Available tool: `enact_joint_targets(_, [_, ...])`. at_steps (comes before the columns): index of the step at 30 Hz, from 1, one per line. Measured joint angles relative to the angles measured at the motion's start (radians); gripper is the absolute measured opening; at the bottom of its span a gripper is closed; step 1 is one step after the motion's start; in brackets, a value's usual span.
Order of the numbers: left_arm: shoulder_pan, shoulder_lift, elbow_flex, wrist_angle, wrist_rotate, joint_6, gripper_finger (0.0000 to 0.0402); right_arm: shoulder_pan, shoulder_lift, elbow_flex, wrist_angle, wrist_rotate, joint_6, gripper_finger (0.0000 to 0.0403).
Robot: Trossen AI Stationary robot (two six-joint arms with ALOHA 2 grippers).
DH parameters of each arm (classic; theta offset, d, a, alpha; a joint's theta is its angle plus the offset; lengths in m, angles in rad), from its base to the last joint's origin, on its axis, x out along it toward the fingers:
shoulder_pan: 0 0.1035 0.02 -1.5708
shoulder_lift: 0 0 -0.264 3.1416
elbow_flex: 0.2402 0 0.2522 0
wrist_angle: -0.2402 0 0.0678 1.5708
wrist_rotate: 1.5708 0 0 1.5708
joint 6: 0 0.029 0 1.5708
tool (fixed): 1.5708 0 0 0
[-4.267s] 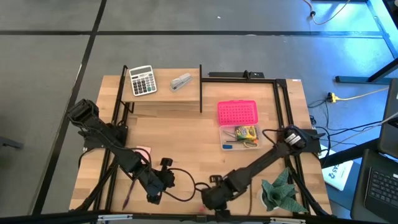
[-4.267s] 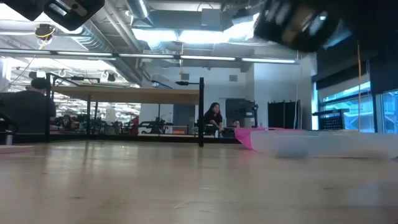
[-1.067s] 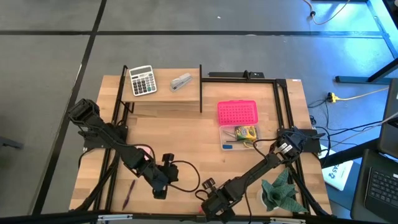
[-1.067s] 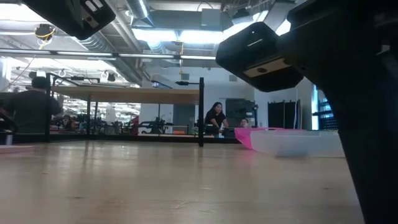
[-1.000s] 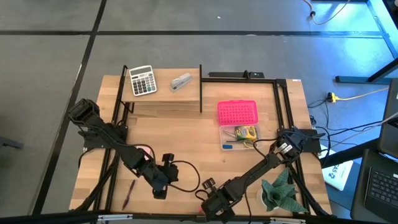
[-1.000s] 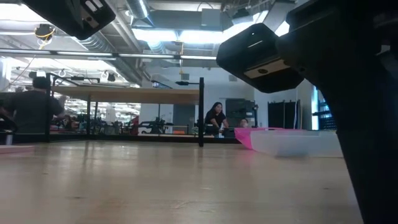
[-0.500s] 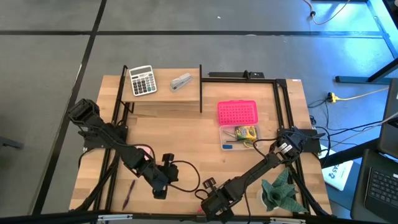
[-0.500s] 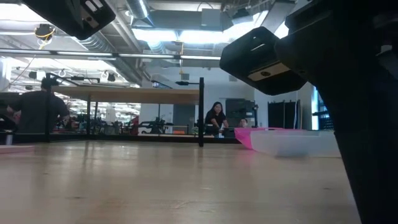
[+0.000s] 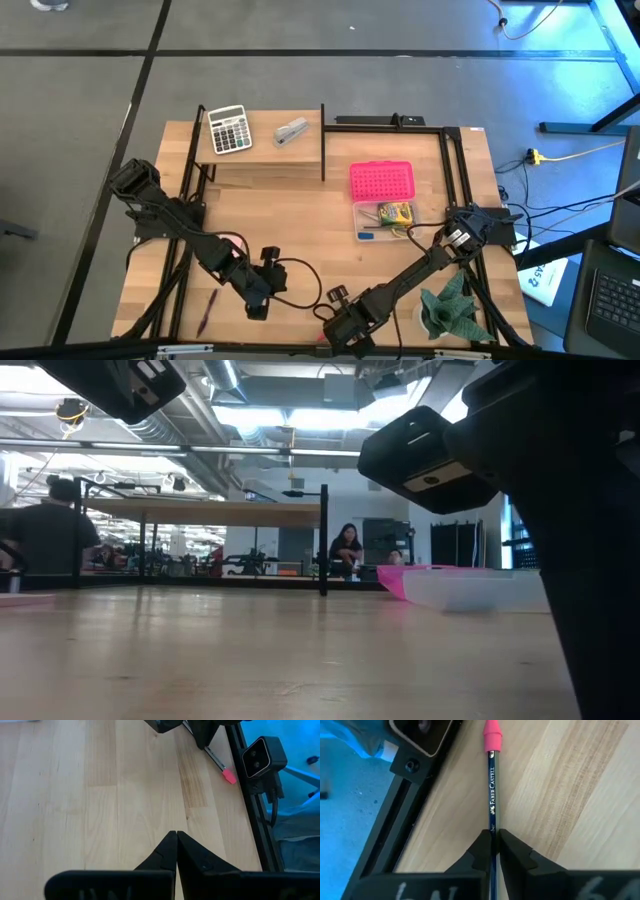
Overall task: Pack school essentials
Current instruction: Put the pink pencil into the pink supply box
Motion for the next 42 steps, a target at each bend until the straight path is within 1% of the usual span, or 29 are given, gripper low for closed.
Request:
enact_joint_targets(7, [0.000, 0.000, 0.000, 0.000, 0.000, 0.000, 0.0000, -0.002, -0.013, 0.012, -0.032, 0.001, 0.022, 0.0034])
enact_joint_targets(18, [0.000, 0.000, 0.000, 0.000, 0.000, 0.001, 0.0000, -0.023, -0.023, 0.084, -0.187, 0.000, 0.043, 0.0034])
enact_joint_targets(24, [0.000, 0.000, 0.000, 0.000, 0.000, 0.001, 0.0000, -0.045, -0.103, 0.084, -0.211, 0.000, 0.066, 0.0035])
enact_joint_targets(30, [0.000, 0.000, 0.000, 0.000, 0.000, 0.006, 0.0000, -0.072, -0.188, 0.084, -0.311, 0.051, 0.073, 0.0035])
enact_joint_targets(34, [0.000, 0.000, 0.000, 0.000, 0.000, 0.008, 0.0000, -0.093, -0.231, 0.084, -0.397, 0.064, 0.061, 0.0035])
enact_joint_targets(39, [0.000, 0.000, 0.000, 0.000, 0.000, 0.009, 0.0000, -0.124, -0.272, 0.083, -0.495, 0.142, 0.046, 0.0035])
enact_joint_targets(42, [0.000, 0.000, 0.000, 0.000, 0.000, 0.009, 0.0000, -0.147, -0.291, 0.083, -0.555, 0.158, 0.034, 0.0035])
